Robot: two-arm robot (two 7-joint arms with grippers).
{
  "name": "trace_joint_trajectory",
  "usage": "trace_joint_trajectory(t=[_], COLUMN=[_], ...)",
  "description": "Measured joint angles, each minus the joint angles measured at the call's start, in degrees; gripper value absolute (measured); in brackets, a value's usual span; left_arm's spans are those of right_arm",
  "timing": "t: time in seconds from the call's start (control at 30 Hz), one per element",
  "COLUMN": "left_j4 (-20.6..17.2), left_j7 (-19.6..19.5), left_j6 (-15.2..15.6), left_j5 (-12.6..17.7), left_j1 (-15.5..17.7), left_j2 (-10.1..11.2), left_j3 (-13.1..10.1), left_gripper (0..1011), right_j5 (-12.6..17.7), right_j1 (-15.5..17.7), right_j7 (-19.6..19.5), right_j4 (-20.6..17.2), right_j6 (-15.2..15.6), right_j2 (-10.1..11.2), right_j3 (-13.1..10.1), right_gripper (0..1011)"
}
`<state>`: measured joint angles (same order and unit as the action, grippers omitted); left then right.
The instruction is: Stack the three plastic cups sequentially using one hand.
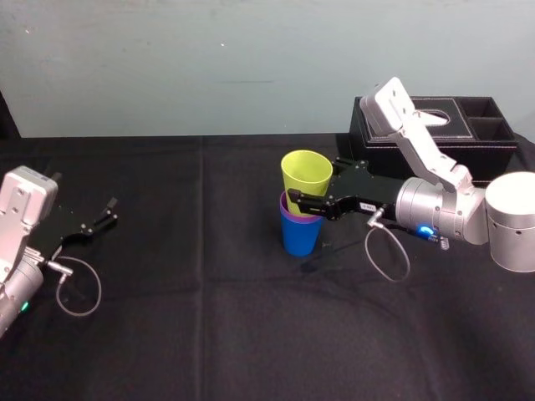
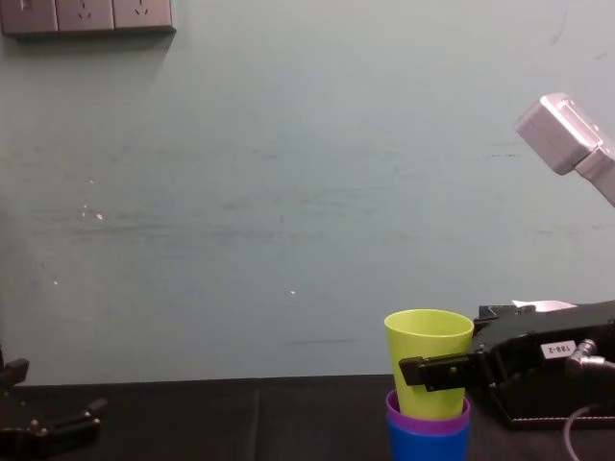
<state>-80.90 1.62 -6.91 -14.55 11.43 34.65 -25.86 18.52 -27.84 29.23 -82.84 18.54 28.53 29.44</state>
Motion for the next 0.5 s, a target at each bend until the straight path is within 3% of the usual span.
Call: trace_joint_trajectory(t=[0.33,0.5], left_j4=[0.0,0.0], left_j7=[0.0,0.0], left_j6=[0.0,0.0], left_j5=[0.0,0.0], left_j1=[0.0,0.0], left_j2=[0.0,0.0], left_j3=[0.0,0.0], left_gripper=[1010,1010], right_j5=[-0.02,-0.02], right_j1=[0.02,0.03], right_j7=[0.0,-0.01], right_j4=[-0.03,-0.07], right_j6=[-0.05,-0.03], right_j2=[0.0,0.01], right_j3=[-0.04,-0.05], right_gripper=[738,846])
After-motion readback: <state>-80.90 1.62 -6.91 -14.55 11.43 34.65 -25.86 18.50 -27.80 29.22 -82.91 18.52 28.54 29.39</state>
